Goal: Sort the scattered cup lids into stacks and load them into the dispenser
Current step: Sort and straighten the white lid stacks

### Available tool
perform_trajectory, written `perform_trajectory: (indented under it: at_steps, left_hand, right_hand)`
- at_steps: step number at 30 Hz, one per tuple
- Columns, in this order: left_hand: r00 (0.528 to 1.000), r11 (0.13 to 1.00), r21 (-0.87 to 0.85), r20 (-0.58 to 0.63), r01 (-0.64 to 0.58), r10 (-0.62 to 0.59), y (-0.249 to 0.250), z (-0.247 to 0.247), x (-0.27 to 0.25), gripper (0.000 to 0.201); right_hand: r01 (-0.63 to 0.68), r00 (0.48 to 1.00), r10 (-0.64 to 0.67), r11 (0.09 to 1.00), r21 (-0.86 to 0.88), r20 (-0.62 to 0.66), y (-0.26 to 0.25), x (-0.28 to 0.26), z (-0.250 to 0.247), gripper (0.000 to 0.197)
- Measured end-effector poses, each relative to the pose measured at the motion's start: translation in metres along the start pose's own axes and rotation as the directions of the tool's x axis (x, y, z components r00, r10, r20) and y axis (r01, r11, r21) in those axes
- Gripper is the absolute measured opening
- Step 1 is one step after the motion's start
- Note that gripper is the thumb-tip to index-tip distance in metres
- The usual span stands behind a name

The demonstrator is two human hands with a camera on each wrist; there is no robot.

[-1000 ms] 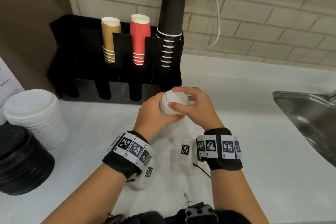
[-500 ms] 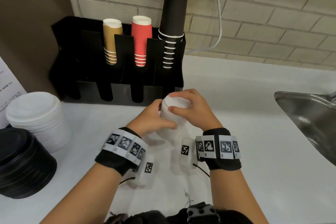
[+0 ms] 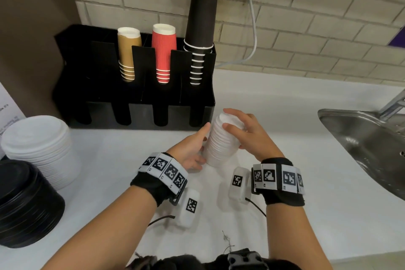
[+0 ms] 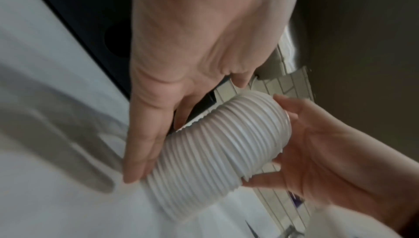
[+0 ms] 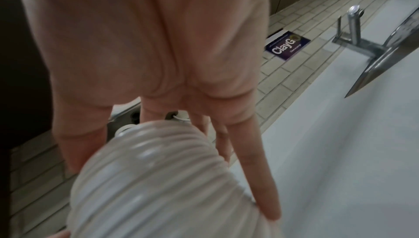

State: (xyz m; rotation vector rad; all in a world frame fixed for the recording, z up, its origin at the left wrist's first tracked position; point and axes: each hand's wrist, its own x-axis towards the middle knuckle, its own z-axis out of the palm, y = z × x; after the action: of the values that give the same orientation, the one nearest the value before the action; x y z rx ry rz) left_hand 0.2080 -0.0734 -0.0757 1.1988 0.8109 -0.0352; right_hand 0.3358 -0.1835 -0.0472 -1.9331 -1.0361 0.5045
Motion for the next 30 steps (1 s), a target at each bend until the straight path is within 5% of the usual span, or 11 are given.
perform_trajectory:
  at_steps: [3, 10, 17, 23, 30]
  left_hand:
    - [1.0, 1.0, 0.004, 0.024, -0.013, 0.013, 0.002, 0.003, -0.002, 0.08]
    - [0.978, 0.987, 0.033, -0.128, -0.16, 0.162, -0.004, -0.037, -0.034, 0.061]
    - [0.957, 0.974, 0.004, -0.187, -0.226, 0.222, -0.017, -0.068, -0.066, 0.046]
    - [0.949, 0.969, -0.012, -0.205, -0.248, 0.24, -0.023, -0.081, -0.079, 0.036]
    - [0.941, 0.96, -0.023, -0.21, -0.278, 0.267, -0.026, -0.09, -0.083, 0.035]
  right_hand:
    - [-0.027, 1.0, 0.027, 1.0, -0.014, -0.007, 0.0, -0.001, -0.006, 0.035]
    - [-0.071, 0.98, 0.114, 0.967, -0.246, 0.165, -0.019, 0.009, -0.03, 0.045]
    - [0.003, 0.947, 0.179, 0.823, -0.568, 0.265, -0.043, 0.024, -0.033, 0.081]
    - [0.028, 0.903, 0.278, 0.725, -0.688, 0.329, -0.054, 0.033, -0.026, 0.079]
    - [0.039, 0.929, 0.209, 0.763, -0.645, 0.304, -0.057, 0.034, -0.028, 0.062]
